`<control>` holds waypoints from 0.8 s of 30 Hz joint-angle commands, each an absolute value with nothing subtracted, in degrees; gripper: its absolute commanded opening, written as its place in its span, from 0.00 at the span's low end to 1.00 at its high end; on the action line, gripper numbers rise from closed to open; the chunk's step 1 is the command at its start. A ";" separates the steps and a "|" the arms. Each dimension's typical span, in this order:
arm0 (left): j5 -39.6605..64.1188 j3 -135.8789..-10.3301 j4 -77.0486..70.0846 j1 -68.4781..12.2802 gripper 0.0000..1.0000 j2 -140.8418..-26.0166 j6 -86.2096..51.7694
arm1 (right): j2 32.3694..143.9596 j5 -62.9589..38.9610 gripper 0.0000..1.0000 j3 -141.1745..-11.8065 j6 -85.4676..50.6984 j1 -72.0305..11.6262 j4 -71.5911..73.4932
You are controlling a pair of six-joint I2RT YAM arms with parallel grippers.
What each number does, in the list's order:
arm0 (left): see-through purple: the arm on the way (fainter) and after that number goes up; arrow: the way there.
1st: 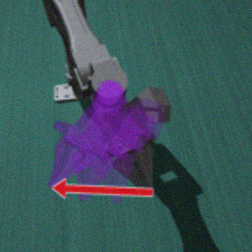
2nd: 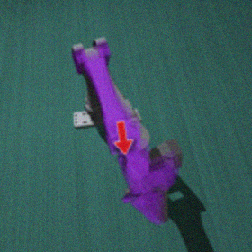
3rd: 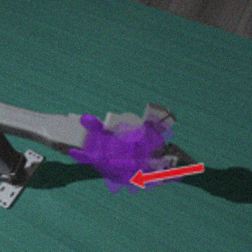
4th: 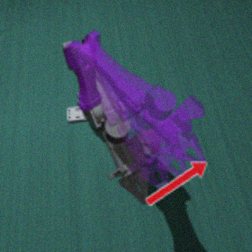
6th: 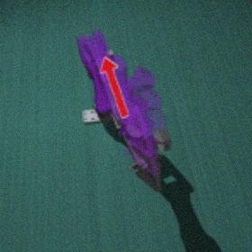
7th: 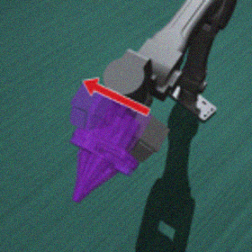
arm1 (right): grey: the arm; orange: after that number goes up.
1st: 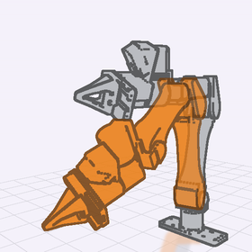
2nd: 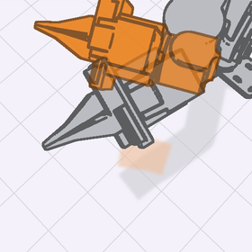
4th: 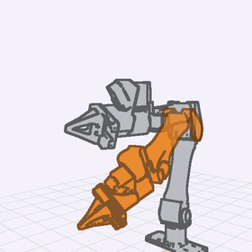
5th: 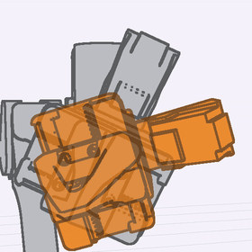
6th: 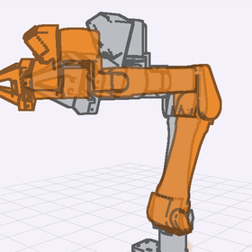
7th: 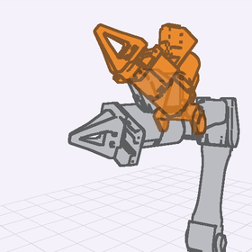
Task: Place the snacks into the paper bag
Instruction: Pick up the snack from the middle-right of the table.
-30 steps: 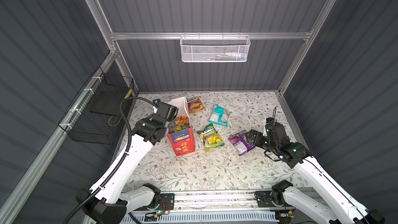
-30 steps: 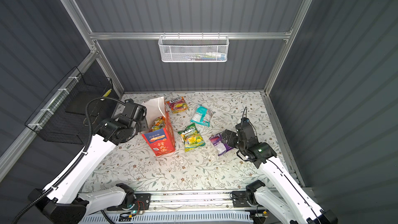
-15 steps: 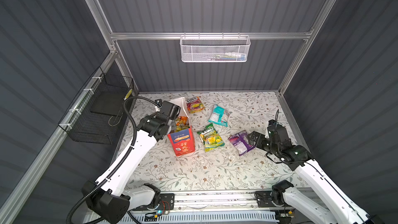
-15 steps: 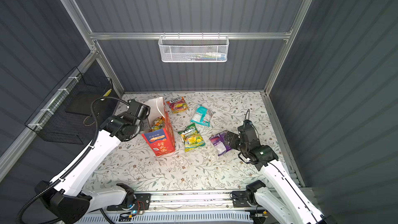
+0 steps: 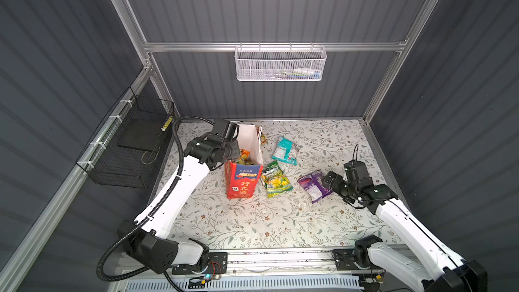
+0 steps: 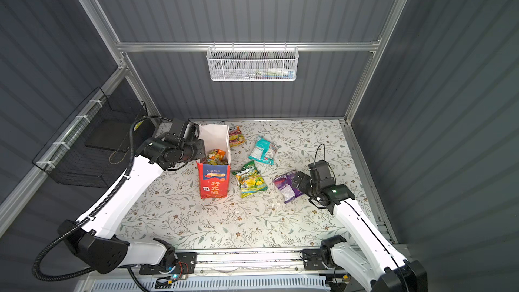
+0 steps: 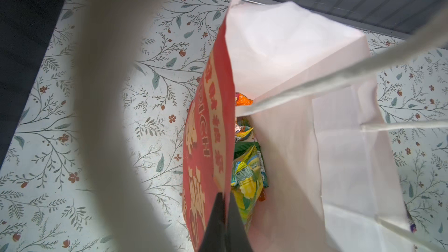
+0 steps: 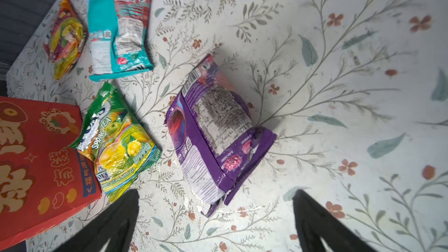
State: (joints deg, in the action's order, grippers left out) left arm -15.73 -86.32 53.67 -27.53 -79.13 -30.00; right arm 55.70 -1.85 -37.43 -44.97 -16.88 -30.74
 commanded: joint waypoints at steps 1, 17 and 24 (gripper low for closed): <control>-12.69 -87.73 49.46 -27.42 0.00 -77.77 -30.59 | 57.82 -3.88 0.99 -33.99 -49.99 -16.53 -26.40; -9.70 -77.27 40.70 -27.42 0.00 -69.12 -24.79 | 70.85 -8.82 0.70 -34.26 -53.75 -16.44 -14.99; -8.52 -74.91 38.81 -27.42 0.00 -66.65 -23.49 | 69.13 -6.99 0.39 -33.30 -55.47 -16.35 -12.40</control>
